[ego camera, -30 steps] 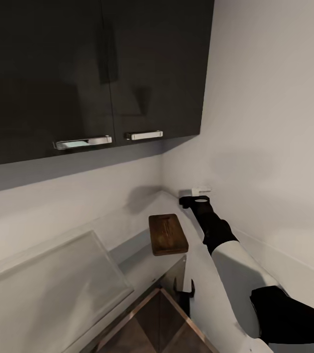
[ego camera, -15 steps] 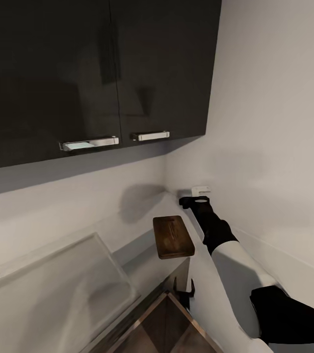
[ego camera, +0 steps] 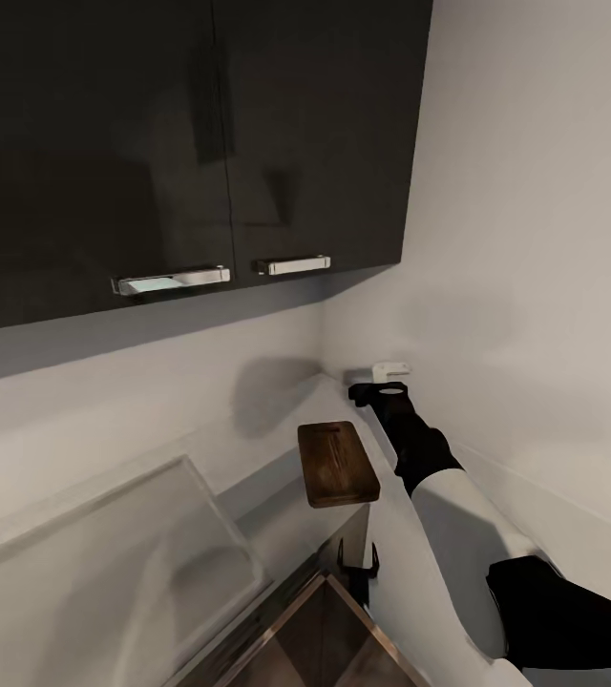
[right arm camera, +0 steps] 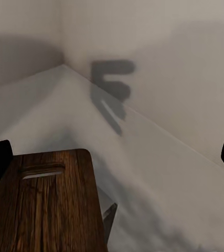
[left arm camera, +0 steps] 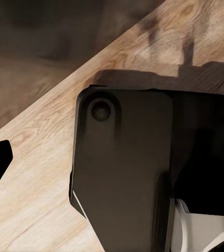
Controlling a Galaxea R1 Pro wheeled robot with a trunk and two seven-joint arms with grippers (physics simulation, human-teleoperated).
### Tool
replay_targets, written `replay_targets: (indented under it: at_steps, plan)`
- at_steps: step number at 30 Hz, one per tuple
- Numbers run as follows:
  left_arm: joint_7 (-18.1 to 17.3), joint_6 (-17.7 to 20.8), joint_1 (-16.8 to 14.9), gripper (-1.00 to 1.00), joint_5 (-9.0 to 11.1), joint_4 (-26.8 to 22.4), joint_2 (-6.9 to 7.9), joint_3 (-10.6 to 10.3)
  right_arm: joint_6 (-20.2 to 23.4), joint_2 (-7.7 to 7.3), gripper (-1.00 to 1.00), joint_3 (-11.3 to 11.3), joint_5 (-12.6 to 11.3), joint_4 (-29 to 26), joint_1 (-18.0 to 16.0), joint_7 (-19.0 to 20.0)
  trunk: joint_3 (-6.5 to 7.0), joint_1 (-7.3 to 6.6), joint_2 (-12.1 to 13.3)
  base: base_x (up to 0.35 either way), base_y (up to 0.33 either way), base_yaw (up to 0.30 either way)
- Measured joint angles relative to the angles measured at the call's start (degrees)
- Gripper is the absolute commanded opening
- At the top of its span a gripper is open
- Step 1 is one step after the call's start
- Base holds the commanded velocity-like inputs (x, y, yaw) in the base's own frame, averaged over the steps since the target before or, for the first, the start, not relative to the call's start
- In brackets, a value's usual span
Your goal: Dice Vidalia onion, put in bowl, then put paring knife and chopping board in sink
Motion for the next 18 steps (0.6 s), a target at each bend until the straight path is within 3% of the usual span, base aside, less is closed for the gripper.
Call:
replay_targets:
  at_steps: [18]
  plan:
    - [-0.05, 0.00, 0.00, 1.00, 0.00, 0.87, 0.00, 0.00, -0.01, 0.00, 1.00, 0.06, 0.04, 0.36, 0.00, 0.00, 0.00, 0.00, 0.00, 0.000, 0.000, 0.000]
